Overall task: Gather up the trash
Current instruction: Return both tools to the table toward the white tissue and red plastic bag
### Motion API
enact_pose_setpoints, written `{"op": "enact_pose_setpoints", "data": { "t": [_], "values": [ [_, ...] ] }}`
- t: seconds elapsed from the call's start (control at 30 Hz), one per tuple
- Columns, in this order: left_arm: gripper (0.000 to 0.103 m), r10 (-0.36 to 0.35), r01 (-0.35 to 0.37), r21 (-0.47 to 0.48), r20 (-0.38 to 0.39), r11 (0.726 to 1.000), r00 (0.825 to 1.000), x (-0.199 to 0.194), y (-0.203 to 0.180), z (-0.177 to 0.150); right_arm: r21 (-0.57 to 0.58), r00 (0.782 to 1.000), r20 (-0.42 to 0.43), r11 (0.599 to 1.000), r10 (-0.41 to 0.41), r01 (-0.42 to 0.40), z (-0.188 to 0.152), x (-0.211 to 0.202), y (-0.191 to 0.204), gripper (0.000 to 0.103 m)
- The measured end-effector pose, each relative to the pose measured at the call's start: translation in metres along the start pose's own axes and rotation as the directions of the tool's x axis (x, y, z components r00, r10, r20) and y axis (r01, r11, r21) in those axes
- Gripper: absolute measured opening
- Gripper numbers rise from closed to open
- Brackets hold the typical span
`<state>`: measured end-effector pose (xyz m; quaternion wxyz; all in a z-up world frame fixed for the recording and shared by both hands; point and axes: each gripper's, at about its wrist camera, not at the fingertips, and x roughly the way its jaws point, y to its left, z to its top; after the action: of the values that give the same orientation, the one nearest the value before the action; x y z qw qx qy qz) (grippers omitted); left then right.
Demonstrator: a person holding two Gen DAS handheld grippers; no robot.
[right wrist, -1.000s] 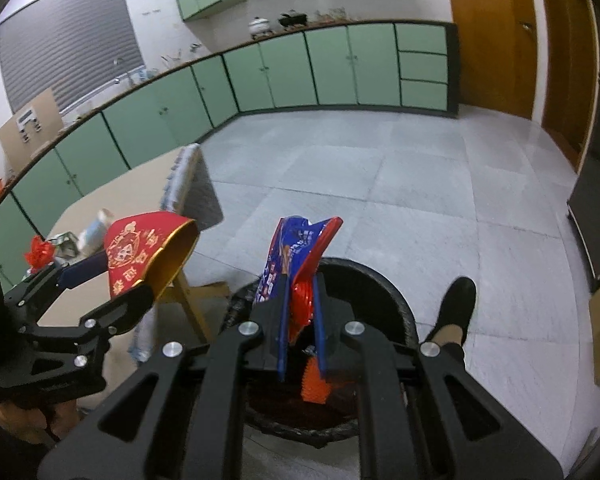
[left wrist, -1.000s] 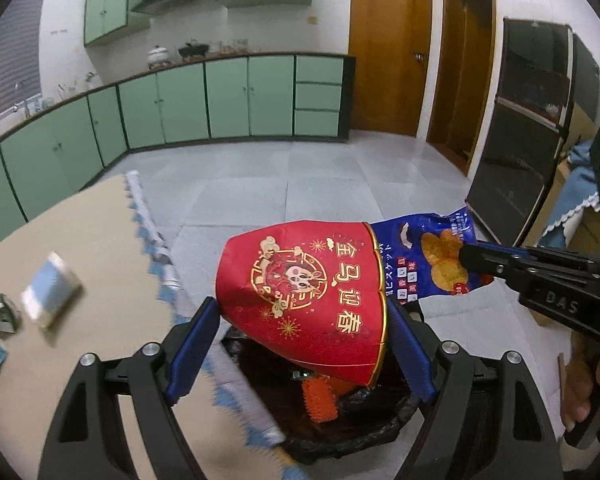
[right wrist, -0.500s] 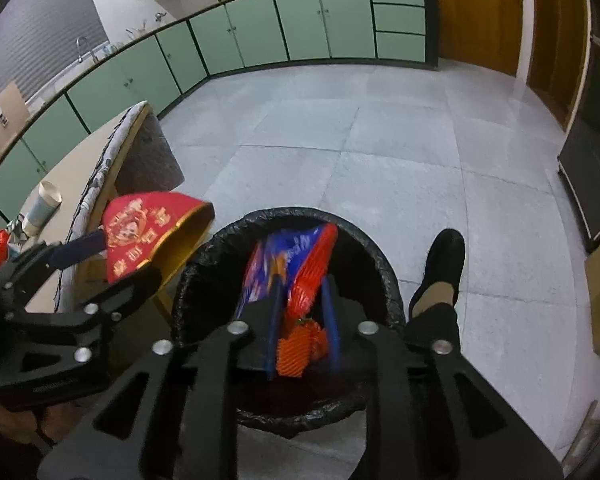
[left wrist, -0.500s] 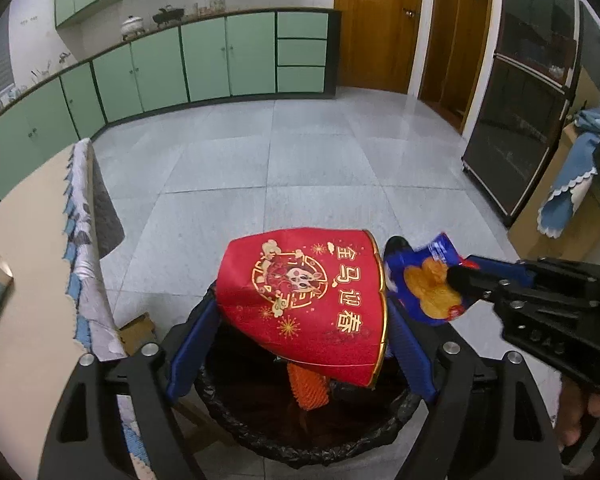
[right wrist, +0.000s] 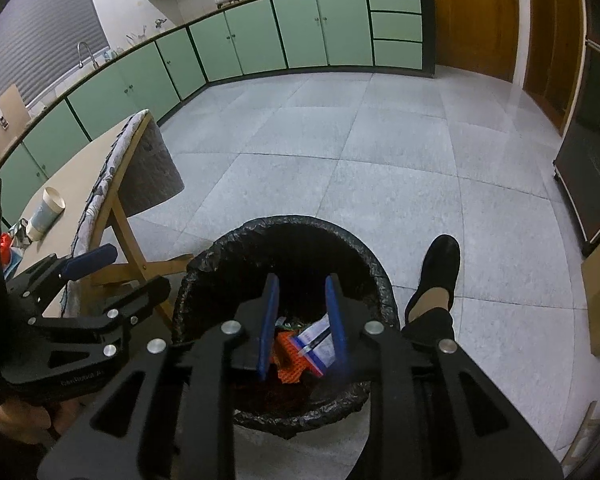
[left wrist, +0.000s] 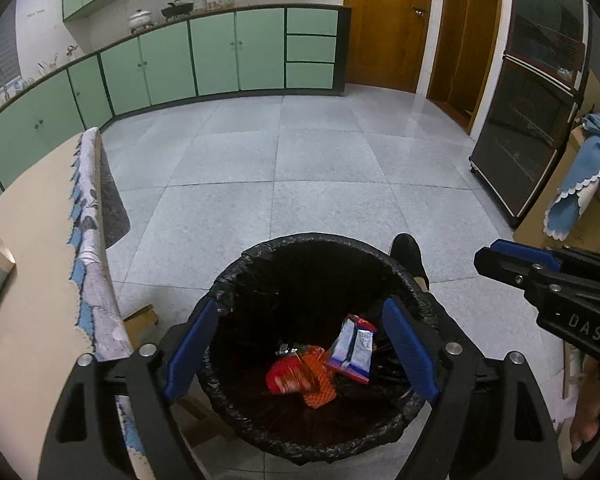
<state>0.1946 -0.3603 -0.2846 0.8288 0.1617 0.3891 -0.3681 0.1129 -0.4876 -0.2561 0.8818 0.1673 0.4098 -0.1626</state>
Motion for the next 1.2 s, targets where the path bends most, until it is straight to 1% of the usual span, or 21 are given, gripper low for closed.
{"op": "enact_pose_setpoints", "data": {
  "t": [0.13, 0.27, 0.33, 0.37, 0.43, 0.57, 0.63, 0.73, 0.83, 0.9, 0.93, 0.97, 1.0, 1.03, 1.07, 1.1, 1.2],
  "values": [
    [0.083, 0.012, -0.012, -0.018, 0.013, 1.0, 1.0, -0.009, 0.009, 0.001, -0.006, 1.0, 0.009, 1.0, 0.002, -0.002, 0.001, -0.007, 0.003, 0.025],
    [0.084, 0.029, -0.027, -0.045, 0.035, 0.999, 0.999, -0.026, 0.023, -0.001, -0.017, 1.0, 0.012, 1.0, 0.012, -0.012, 0.002, -0.013, 0.012, 0.025],
    [0.084, 0.039, -0.037, -0.059, 0.045, 0.998, 0.998, -0.036, 0.03, -0.004, -0.034, 1.0, 0.017, 0.999, 0.022, -0.022, 0.002, -0.017, 0.02, 0.028],
    [0.085, 0.048, -0.044, -0.07, 0.052, 0.997, 0.997, -0.043, 0.036, -0.007, -0.047, 0.999, 0.023, 0.998, 0.03, -0.029, 0.003, -0.021, 0.028, 0.029],
    [0.085, 0.072, -0.066, -0.088, 0.068, 0.994, 0.995, -0.059, 0.048, -0.014, -0.071, 0.998, 0.032, 0.996, 0.05, -0.047, 0.004, -0.027, 0.044, 0.037],
    [0.087, 0.14, -0.127, -0.139, 0.085, 0.982, 0.987, -0.094, 0.079, -0.032, -0.137, 0.992, 0.039, 0.984, 0.121, -0.115, 0.005, -0.036, 0.085, 0.043],
    [0.087, 0.191, -0.174, -0.165, 0.092, 0.971, 0.977, -0.114, 0.099, -0.044, -0.186, 0.985, 0.03, 0.969, 0.17, -0.161, 0.004, -0.04, 0.115, 0.045],
    [0.088, 0.283, -0.258, -0.215, 0.099, 0.942, 0.954, -0.149, 0.136, -0.066, -0.253, 0.973, 0.005, 0.942, 0.231, -0.222, 0.001, -0.039, 0.16, 0.046],
    [0.089, 0.39, -0.352, -0.287, 0.088, 0.891, 0.917, -0.187, 0.183, -0.095, -0.304, 0.957, -0.026, 0.91, 0.289, -0.283, -0.002, -0.037, 0.205, 0.046],
    [0.089, 0.442, -0.395, -0.326, 0.082, 0.859, 0.893, -0.206, 0.209, -0.11, -0.348, 0.944, -0.05, 0.88, 0.326, -0.322, -0.006, -0.037, 0.239, 0.046],
    [0.089, 0.486, -0.431, -0.358, 0.077, 0.828, 0.871, -0.22, 0.226, -0.121, -0.362, 0.94, -0.056, 0.871, 0.336, -0.333, -0.007, -0.037, 0.249, 0.046],
    [0.089, 0.514, -0.451, -0.385, 0.074, 0.805, 0.855, -0.23, 0.24, -0.13, -0.377, 0.934, -0.063, 0.858, 0.351, -0.348, -0.008, -0.039, 0.263, 0.046],
    [0.089, 0.537, -0.466, -0.41, 0.071, 0.784, 0.841, -0.239, 0.252, -0.14, -0.397, 0.925, -0.073, 0.84, 0.372, -0.369, -0.01, -0.04, 0.282, 0.046],
    [0.089, 0.553, -0.475, -0.431, 0.069, 0.767, 0.831, -0.245, 0.261, -0.147, -0.408, 0.921, -0.079, 0.83, 0.382, -0.379, -0.012, -0.042, 0.291, 0.046],
    [0.089, 0.576, -0.488, -0.46, 0.065, 0.742, 0.815, -0.255, 0.277, -0.156, -0.423, 0.914, -0.088, 0.816, 0.396, -0.395, -0.014, -0.043, 0.307, 0.046],
    [0.089, 0.594, -0.499, -0.48, 0.061, 0.722, 0.802, -0.261, 0.288, -0.162, -0.433, 0.908, -0.097, 0.804, 0.406, -0.406, -0.015, -0.043, 0.32, 0.047],
    [0.089, 0.615, -0.513, -0.512, 0.039, 0.689, 0.787, -0.264, 0.316, -0.175, -0.461, 0.896, -0.122, 0.775, 0.427, -0.432, -0.02, -0.041, 0.351, 0.047]
  ]
}}
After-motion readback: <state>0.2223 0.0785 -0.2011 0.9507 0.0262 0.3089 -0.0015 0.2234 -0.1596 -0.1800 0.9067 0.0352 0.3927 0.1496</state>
